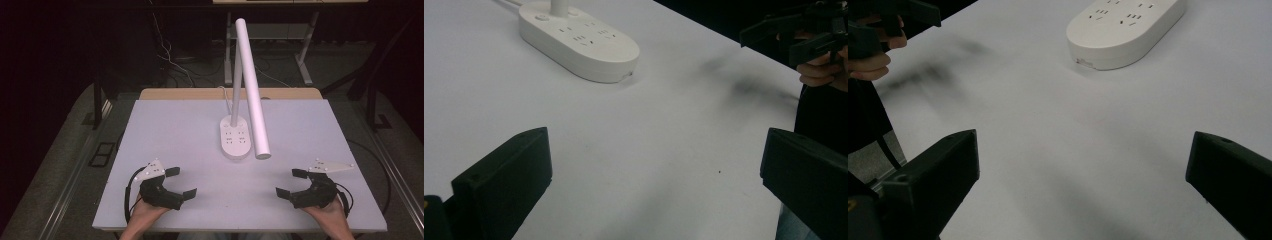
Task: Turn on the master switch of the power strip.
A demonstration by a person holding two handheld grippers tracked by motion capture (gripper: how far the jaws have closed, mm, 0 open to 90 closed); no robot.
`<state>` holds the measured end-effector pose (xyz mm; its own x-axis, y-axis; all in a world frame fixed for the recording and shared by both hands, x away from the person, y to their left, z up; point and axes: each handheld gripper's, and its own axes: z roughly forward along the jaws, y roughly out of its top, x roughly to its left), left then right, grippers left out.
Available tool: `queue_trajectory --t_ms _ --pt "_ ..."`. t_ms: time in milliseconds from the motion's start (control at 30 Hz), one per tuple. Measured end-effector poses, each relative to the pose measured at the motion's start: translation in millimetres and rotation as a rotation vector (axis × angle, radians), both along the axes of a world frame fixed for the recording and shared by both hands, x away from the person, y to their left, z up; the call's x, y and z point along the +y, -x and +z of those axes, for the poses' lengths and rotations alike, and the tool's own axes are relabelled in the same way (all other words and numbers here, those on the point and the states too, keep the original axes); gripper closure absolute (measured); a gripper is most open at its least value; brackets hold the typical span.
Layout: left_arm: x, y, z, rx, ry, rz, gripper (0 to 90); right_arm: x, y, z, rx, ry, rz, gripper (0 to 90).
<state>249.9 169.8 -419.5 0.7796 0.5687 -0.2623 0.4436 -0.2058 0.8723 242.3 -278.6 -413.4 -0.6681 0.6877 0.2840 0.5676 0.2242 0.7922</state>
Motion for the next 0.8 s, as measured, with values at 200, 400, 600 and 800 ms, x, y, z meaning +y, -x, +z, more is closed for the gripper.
queue_trajectory --t_ms 200,400,600,800 --pt "0.2 0.0 0.1 0.003 0.002 -0.003 0.0 -0.3 0.3 -0.3 0.0 0.004 -0.004 0.2" --pt "-0.3 -0.8 -0.3 0.014 0.008 -0.005 0.0 -1.6 -0.5 -1.0 0.003 0.009 -0.004 0.2" --pt "-0.7 -1.2 0.2 0.018 -0.001 -0.012 0.0 -1.7 -0.9 -1.8 0.011 0.016 -0.008 0.2" --pt "-1.3 -1.9 1.7 0.025 -0.009 -0.025 0.0 -2.5 0.0 -2.1 0.009 0.015 -0.006 0.2"
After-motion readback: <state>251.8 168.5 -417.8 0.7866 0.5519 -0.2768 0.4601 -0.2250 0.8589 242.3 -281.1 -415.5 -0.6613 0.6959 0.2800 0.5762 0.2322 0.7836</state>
